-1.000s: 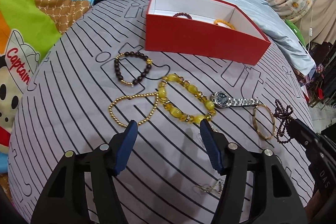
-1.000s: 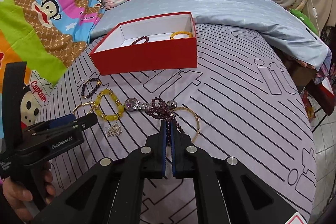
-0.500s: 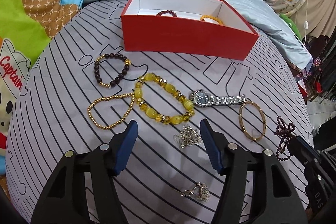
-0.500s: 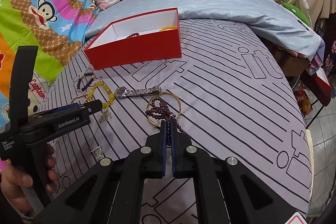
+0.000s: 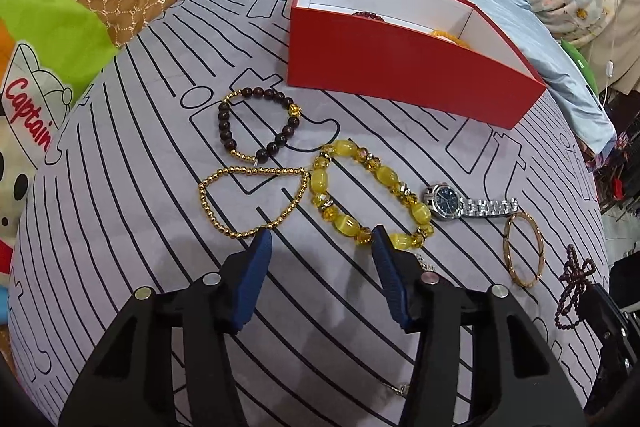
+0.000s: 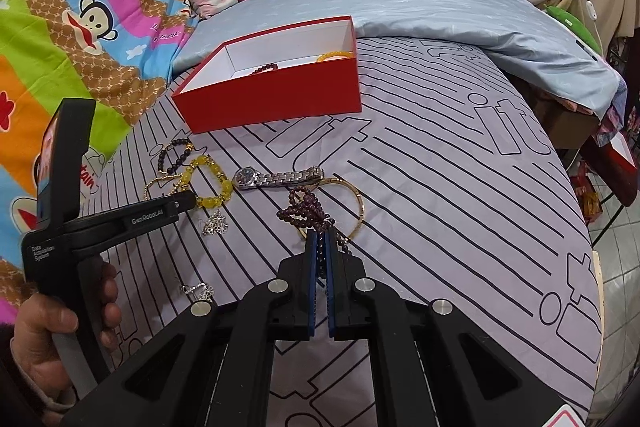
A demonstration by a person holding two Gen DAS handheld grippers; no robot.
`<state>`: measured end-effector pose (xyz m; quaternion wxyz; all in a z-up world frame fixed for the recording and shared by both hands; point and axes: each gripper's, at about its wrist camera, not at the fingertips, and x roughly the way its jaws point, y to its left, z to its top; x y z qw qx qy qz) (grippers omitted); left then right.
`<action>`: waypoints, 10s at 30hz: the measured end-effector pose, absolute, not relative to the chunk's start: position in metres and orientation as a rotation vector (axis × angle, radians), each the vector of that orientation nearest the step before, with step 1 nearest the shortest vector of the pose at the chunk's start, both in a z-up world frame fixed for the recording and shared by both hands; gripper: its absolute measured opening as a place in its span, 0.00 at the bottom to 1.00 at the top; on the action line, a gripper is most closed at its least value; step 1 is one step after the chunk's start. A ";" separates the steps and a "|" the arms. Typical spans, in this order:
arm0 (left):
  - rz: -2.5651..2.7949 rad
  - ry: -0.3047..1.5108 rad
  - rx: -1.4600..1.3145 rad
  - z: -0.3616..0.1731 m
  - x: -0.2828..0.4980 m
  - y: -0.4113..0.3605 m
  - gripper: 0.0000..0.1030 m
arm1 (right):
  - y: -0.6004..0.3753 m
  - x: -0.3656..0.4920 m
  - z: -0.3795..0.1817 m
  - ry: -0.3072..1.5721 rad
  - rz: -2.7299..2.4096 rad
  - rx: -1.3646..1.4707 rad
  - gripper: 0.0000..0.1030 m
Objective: Organize jewelry
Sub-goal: 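Grasp the yellow glass-bead bracelet with the left tool while the right tool holds the purple strand, then carry both pieces into the red box and open both tools, then withdraw both open tools from the box back over the remaining jewelry, then grasp the dark bead bracelet with the left tool while the right tool moves over the gold bangle, then lift the dark bead bracelet with the left tool while the right tool lowers around the gold bangle, then carry the bracelet and gold bangle into the red box and open both tools, then withdraw both open tools from the box over the remaining jewelry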
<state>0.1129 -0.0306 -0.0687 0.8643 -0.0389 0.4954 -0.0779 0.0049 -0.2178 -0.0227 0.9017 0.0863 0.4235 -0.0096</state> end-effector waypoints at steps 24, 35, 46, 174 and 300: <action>-0.189 1.016 -0.064 -0.062 0.127 -0.035 0.08 | -0.210 0.012 -0.025 0.881 0.005 0.186 0.04; -0.317 0.939 -0.091 -0.006 0.099 -0.034 0.08 | -0.206 0.017 -0.008 0.842 0.018 0.188 0.04; -0.369 0.788 -0.096 0.069 0.118 -0.035 0.08 | -0.212 0.060 0.036 0.731 0.051 0.198 0.04; -0.089 1.039 -0.119 -0.068 0.092 0.029 0.61 | -0.200 0.063 -0.071 0.919 -0.111 0.046 0.50; -0.196 0.854 -0.094 0.005 0.168 -0.010 0.46 | -0.205 0.090 0.008 0.765 -0.012 0.140 0.51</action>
